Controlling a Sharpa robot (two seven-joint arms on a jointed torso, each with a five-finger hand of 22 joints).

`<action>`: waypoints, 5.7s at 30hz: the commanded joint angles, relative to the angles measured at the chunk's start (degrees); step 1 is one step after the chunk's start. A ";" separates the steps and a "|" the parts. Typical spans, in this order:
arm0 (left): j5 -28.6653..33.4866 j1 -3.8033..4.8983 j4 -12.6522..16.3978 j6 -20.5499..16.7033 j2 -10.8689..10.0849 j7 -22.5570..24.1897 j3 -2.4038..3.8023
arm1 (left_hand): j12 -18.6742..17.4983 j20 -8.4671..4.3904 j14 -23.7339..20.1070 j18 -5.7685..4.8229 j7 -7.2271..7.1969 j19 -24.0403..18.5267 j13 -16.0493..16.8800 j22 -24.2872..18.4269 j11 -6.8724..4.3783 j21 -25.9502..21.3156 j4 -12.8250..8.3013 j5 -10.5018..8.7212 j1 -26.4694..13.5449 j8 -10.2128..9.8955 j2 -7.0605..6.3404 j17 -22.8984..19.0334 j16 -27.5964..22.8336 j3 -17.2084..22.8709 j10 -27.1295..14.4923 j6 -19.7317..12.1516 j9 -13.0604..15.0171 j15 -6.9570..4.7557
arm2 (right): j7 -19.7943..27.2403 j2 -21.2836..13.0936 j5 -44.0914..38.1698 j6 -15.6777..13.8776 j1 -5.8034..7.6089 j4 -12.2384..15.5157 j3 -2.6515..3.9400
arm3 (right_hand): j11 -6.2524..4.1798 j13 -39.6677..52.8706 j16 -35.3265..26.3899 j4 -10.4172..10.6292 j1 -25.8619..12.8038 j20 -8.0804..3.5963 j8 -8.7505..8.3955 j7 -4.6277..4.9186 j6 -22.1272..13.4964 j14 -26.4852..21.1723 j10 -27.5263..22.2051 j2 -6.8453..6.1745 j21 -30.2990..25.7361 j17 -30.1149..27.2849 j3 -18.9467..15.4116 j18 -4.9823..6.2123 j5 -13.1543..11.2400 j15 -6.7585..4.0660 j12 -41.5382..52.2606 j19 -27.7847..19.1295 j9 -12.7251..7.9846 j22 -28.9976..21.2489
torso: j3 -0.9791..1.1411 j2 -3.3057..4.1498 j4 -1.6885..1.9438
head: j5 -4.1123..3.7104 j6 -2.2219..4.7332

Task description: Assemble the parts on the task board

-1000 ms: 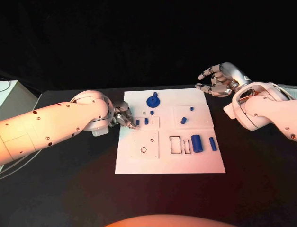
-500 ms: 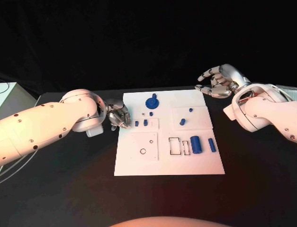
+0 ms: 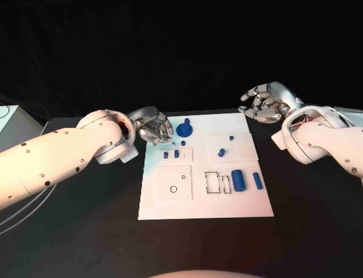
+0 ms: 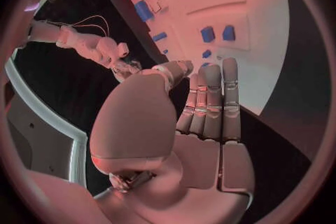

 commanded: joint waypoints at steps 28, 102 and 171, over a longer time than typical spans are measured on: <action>-27.25 -0.03 -11.63 -6.40 10.59 8.90 -5.26 | -10.89 -3.04 23.39 -5.58 -3.73 26.51 -11.37 32.09 -1.92 28.86 1.88 -1.34 -0.92 -6.34 -2.99 24.17 27.75 -2.14 1.25 5.55 -10.95 -3.41 | 2.77 0.60 1.52 -1.36 -0.16 -0.07 0.02 | -0.49 -18.60 -2.81 -0.59 -1.23 -0.09 -0.30 0.27 1.05 1.90 2.15 -1.78 -3.61 -0.73 4.62 0.72 0.38 -0.29 -22.32 1.68 1.08 -1.88 | 0.08 0.15 -0.19 | -0.60 1.09; -28.20 0.05 -15.75 -0.84 14.31 4.89 -5.51 | -11.98 -2.34 23.79 -6.00 -2.42 27.36 -12.07 34.07 -2.41 30.43 -2.70 -1.60 1.85 -6.15 0.77 23.63 28.00 2.66 9.27 12.32 -11.43 -2.51 | 2.58 0.14 1.53 -1.28 -0.14 1.41 0.03 | -0.43 -19.72 -2.10 -0.60 -1.51 -0.06 -0.41 0.32 1.04 2.19 2.83 -1.79 -2.26 0.05 4.63 0.49 0.89 -0.24 -23.70 2.18 1.15 -0.80 | 0.04 -0.01 -0.02 | -0.92 -0.23; -24.05 -1.28 -10.10 1.00 7.58 3.83 -1.59 | -13.76 -2.42 23.64 -5.99 -2.31 27.15 -12.11 34.09 -2.37 30.47 -3.28 -1.88 0.57 -6.68 0.91 23.25 27.96 2.85 11.03 13.75 -11.45 -2.53 | 2.32 -0.21 1.52 -1.26 -0.15 1.38 0.03 | -0.44 -19.97 -2.18 -0.64 -1.56 -0.06 -0.36 0.29 1.18 2.16 2.93 -1.84 -2.52 -0.02 4.60 0.54 1.01 -0.24 -24.03 2.12 1.20 -0.93 | -0.01 0.09 -0.04 | -0.44 0.01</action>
